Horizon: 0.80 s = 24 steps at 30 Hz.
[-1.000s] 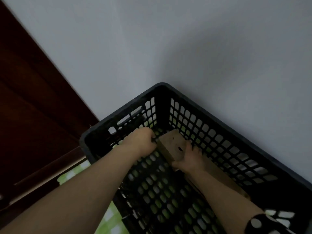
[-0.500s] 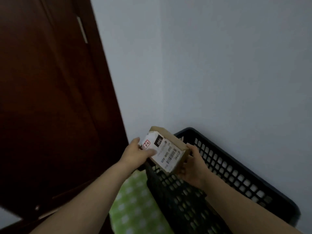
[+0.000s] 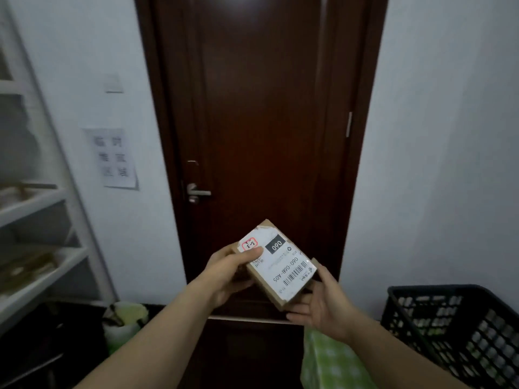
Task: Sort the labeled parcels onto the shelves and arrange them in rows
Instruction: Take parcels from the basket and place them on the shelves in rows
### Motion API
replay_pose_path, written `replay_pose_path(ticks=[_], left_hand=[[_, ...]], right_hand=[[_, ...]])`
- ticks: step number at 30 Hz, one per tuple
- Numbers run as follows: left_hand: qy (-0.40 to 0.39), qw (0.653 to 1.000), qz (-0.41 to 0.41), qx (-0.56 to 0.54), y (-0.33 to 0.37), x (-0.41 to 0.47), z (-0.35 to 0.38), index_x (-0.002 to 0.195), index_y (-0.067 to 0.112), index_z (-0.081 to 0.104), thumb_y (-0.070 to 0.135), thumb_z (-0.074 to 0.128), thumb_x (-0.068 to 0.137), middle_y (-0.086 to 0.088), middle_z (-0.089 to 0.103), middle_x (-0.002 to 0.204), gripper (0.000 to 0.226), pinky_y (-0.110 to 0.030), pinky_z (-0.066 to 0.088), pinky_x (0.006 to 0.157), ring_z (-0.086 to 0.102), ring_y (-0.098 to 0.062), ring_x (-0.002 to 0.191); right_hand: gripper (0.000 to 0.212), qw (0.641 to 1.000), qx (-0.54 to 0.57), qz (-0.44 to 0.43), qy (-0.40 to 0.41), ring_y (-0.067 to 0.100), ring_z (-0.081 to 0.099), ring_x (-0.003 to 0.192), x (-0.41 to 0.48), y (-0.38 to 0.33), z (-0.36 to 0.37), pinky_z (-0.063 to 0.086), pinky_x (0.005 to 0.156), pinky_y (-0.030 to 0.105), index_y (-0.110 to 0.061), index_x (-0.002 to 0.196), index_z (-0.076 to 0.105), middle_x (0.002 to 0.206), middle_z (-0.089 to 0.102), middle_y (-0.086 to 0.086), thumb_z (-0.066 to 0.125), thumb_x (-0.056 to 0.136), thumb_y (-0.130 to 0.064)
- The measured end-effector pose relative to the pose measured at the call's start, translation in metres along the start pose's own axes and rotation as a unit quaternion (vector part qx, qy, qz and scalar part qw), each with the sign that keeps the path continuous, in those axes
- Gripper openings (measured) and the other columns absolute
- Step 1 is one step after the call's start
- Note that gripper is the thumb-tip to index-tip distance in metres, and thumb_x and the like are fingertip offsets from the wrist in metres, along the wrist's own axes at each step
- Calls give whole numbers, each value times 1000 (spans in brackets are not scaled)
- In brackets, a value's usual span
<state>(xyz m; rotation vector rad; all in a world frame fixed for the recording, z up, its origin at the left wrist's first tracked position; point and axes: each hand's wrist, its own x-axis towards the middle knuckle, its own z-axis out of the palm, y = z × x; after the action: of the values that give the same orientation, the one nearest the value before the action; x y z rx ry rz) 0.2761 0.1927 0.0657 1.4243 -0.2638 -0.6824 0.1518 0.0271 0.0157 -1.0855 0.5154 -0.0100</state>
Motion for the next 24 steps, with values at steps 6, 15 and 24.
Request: replay_pose_path(ticks=[6,15,24], left_hand=[[121,990,75,-14,24,-61,-76,117,6,58,11,81,71,-7,72,105,52,-24,51,64,69,-12,85],[112,990,86,0,27,-131,-129,134,16,46,8,86,61,-6,72,109,84,-50,48,98,67,-25,105],[168,979,116,-23,29,-165,-150,125,15,53,6,85,61,-8,71,112,72,-52,39,106,61,-32,113]], right_hand=[[63,986,-84,-71,-122,29,60,114,4,-1,92,53,88,43,-13,120,62,115,69,11,81,61,-28],[59,968,-57,-100,-222,33,65,105,0,5,187,51,93,46,-2,121,56,109,70,18,70,64,-3],[67,952,-97,-87,-277,27,66,97,-4,13,218,53,84,40,-11,119,60,103,72,12,79,56,-5]])
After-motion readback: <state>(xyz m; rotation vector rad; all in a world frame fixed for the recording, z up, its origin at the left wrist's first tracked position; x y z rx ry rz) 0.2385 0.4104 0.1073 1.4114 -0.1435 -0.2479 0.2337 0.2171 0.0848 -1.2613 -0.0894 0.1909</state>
